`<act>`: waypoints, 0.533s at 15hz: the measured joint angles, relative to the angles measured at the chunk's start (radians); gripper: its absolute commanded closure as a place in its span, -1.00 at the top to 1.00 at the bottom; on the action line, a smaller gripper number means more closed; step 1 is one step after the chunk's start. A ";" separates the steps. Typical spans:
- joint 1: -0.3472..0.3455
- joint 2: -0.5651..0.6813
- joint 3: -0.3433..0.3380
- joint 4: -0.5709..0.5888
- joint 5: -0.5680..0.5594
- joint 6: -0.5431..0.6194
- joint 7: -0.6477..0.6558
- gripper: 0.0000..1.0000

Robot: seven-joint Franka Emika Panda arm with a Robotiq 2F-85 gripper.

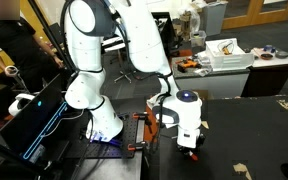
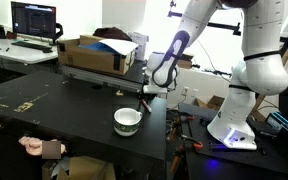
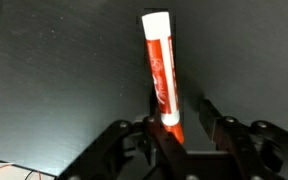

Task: Put the marker in the mug

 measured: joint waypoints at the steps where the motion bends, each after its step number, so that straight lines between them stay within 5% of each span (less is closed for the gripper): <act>1: 0.000 0.002 0.002 0.000 0.013 0.000 -0.013 -0.84; 3: -0.001 -0.002 0.000 -0.005 0.036 0.000 -0.038 -1.00; 8: 0.004 -0.010 -0.003 -0.014 0.082 0.000 -0.050 -0.90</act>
